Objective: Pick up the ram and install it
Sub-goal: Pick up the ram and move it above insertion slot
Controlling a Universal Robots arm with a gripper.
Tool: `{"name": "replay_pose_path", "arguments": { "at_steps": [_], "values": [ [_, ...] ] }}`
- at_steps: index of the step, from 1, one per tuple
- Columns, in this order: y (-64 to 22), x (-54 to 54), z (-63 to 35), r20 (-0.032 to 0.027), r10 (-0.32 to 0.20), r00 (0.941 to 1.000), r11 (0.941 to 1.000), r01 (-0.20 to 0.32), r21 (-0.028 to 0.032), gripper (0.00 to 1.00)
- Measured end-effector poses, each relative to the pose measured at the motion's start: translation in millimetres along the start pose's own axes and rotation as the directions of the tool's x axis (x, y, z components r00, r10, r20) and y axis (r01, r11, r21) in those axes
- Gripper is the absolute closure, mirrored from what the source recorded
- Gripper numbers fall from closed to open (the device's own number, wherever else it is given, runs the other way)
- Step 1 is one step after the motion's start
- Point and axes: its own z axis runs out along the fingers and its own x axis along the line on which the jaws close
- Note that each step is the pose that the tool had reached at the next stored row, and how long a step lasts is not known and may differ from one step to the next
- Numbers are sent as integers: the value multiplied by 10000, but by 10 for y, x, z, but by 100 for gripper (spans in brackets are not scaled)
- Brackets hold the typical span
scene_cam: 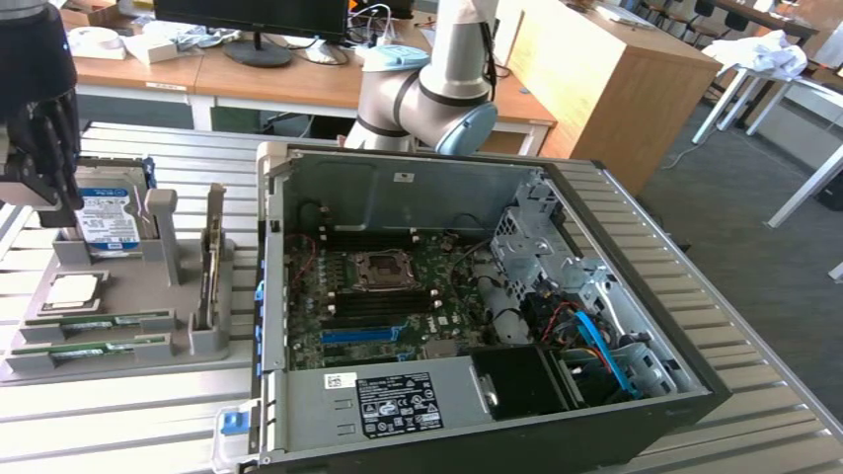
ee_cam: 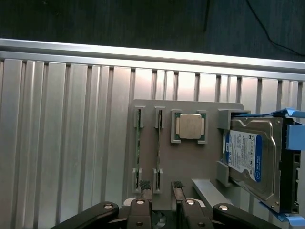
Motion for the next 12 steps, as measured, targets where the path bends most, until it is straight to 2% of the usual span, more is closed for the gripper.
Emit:
{"name": "replay_pose_path", "arguments": {
  "at_steps": [12],
  "values": [
    [-2,3,117,18,0,10000,10000,0,0,70]
  ]
}}
